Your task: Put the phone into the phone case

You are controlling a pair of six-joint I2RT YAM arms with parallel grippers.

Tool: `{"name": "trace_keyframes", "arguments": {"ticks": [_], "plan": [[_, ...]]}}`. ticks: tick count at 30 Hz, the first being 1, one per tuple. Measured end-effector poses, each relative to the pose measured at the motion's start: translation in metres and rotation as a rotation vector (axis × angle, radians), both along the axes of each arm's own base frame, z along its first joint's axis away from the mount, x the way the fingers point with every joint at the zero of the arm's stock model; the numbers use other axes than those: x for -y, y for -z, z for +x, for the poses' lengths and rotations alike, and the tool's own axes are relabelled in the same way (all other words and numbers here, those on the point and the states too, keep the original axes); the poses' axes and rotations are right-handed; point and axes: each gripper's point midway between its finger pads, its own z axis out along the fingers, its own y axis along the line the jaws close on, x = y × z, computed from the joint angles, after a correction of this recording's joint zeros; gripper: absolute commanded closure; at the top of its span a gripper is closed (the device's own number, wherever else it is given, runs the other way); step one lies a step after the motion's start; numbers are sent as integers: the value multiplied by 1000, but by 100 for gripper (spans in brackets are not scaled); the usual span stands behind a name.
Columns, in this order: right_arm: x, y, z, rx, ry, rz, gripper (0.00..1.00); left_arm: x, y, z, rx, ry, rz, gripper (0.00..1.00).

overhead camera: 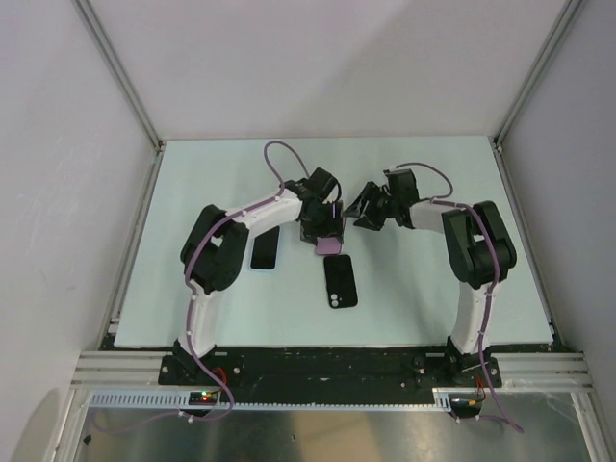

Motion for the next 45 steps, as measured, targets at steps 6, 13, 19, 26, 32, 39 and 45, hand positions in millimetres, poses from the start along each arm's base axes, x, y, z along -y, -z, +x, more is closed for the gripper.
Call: {"name": "trace_keyframes", "arguments": {"ticks": [6,13,19,26,32,39,45], "plan": [[-23,10,6,-20,-26,16,47,4,2,-4,-10,21,-36,68],[-39,16,5,-46,-40,30,78,3,2,-9,-8,38,-57,67],[-47,7,8,-47,-49,59,97,0,-6,-9,16,47,-74,58],[-50,6,9,-35,-39,35,100,-1,-34,-5,97,69,-101,46],[-49,5,7,-37,-42,20,100,-8,-50,-7,143,62,-99,37],[-44,-3,-1,-57,-18,-23,100,-14,-61,-7,232,90,-42,32],[-47,-30,-9,-66,-10,4,100,-19,-56,-27,338,164,100,29]]}}
